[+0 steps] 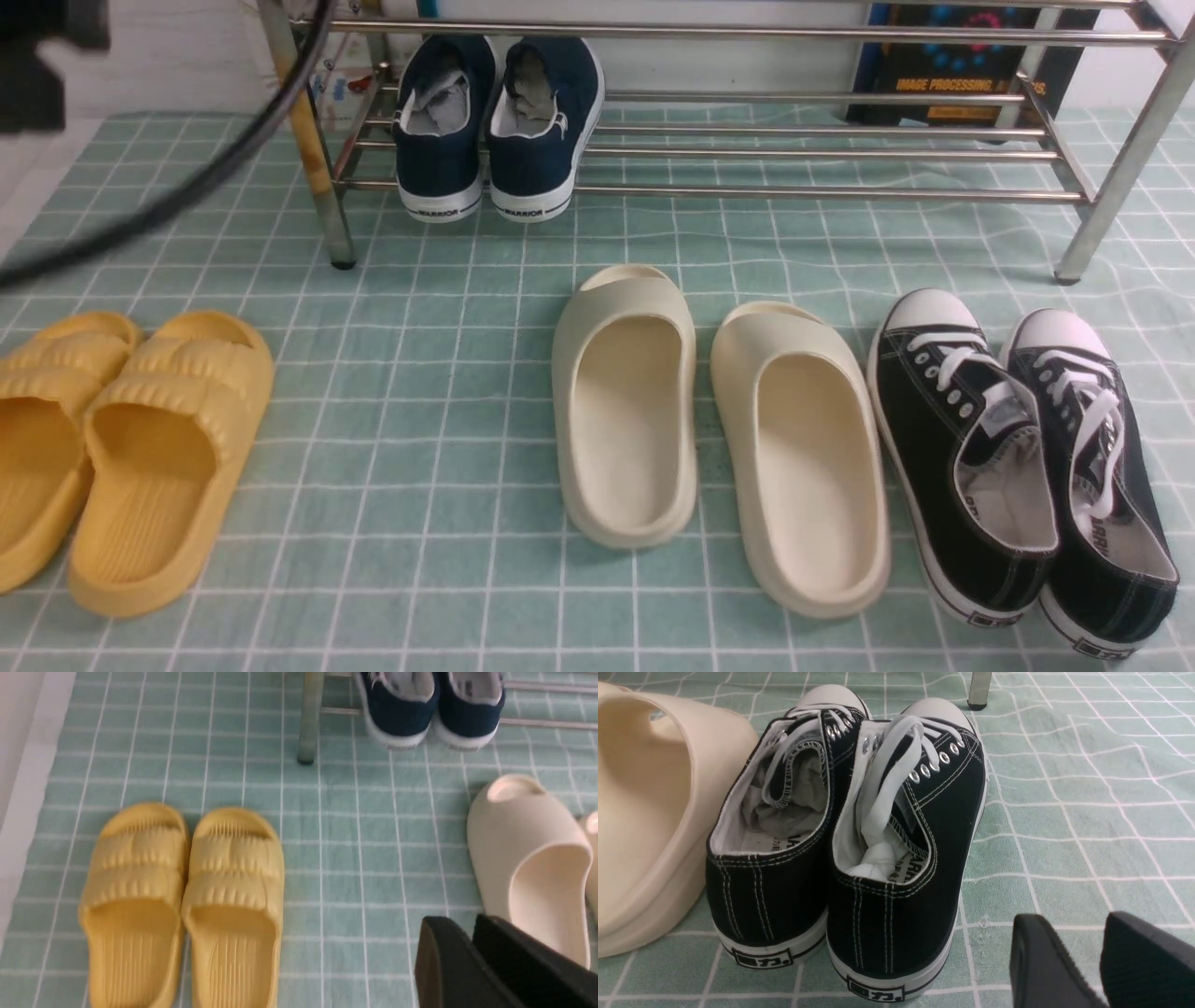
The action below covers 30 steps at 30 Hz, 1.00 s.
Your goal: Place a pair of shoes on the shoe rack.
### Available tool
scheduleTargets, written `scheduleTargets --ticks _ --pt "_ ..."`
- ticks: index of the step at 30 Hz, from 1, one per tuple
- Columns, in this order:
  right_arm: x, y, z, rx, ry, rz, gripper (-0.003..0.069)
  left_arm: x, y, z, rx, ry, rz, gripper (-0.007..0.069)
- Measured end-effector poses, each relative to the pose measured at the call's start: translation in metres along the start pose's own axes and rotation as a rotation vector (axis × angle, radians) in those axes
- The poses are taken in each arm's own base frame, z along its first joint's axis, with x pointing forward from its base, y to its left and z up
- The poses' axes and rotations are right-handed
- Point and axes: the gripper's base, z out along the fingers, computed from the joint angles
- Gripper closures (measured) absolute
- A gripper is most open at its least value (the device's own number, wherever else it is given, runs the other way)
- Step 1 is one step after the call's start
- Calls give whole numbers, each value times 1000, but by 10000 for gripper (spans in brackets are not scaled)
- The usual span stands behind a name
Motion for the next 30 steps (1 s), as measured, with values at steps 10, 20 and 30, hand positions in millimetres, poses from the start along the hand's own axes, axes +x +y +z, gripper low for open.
scheduleTargets --ticks 10,20,30 --pt "0 0 0 0 0 0 420 103 25 -32 85 -115 -113 638" --pt "0 0 0 0 0 0 420 134 34 -45 88 -87 -126 638" --pt "0 0 0 0 0 0 420 147 36 -29 69 -114 -63 638"
